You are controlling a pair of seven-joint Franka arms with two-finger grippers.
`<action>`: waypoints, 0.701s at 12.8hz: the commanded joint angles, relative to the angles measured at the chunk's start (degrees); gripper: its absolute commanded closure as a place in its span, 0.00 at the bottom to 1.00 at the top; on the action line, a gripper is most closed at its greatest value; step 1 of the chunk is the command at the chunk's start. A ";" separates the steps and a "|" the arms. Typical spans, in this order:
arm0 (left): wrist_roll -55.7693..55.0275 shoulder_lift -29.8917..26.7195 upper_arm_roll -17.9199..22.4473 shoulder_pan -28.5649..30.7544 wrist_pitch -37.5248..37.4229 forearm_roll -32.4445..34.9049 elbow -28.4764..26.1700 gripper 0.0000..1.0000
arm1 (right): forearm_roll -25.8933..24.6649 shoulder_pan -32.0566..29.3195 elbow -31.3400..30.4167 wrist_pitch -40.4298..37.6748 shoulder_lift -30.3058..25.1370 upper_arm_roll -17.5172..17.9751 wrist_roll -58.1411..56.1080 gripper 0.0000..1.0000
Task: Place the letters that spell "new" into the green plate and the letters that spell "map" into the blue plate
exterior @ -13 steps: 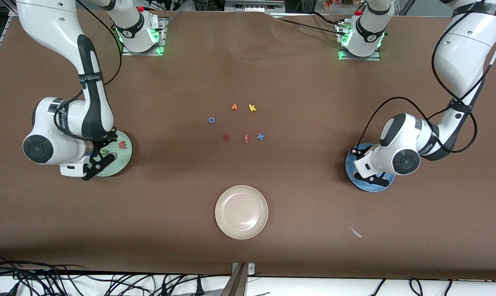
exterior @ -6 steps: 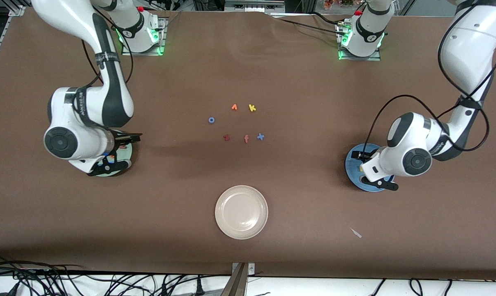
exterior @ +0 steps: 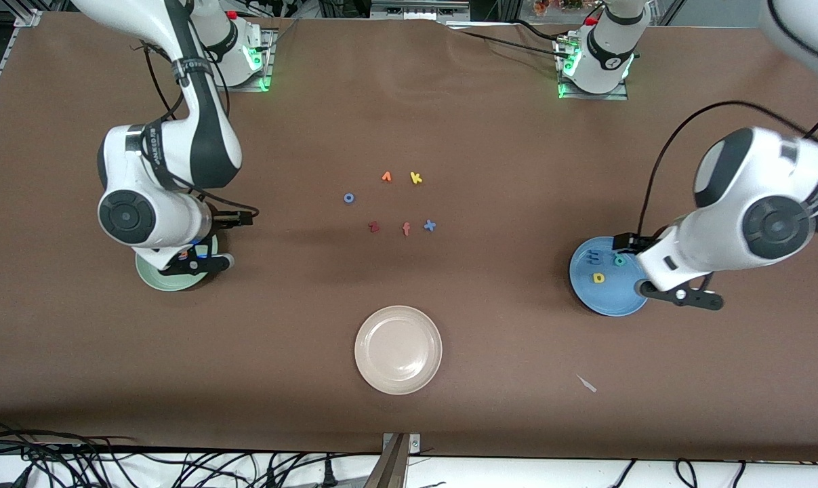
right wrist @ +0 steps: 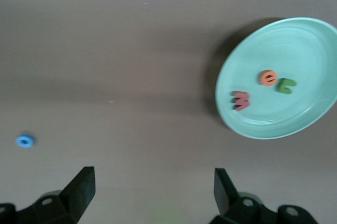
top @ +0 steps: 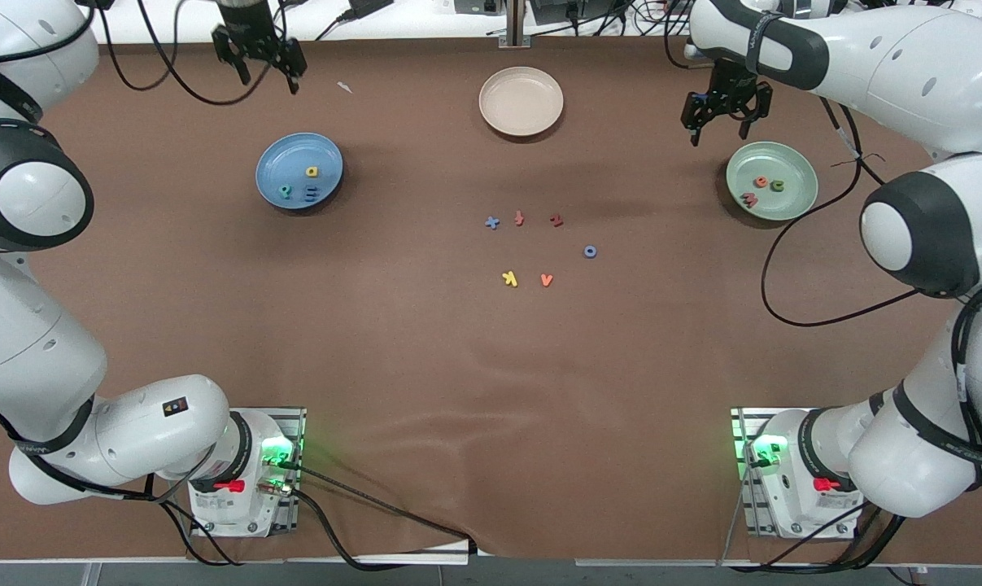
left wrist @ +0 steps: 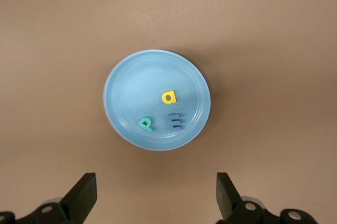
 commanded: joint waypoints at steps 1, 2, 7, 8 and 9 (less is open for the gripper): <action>0.15 -0.61 -0.17 -0.20 -4.60 -1.85 7.27 0.00 | -6.19 -12.73 -0.42 -1.42 -5.17 15.78 5.71 0.00; -0.19 -3.06 1.05 -2.03 -4.51 -2.81 7.45 0.00 | -8.48 -15.23 -0.34 -1.43 -5.96 19.94 5.99 0.00; 0.51 -13.18 25.19 -14.41 -4.34 -17.64 6.05 0.00 | -11.58 -16.13 -0.42 -1.51 -13.78 18.32 5.29 0.00; 0.51 -14.76 28.45 -17.05 -4.08 -18.54 4.05 0.00 | -11.49 -16.22 -0.42 -1.86 -15.71 17.35 5.20 0.00; 0.51 -16.86 30.84 -18.82 -3.20 -18.64 1.33 0.00 | -11.49 -16.66 -0.25 -3.69 -17.29 16.73 5.03 0.00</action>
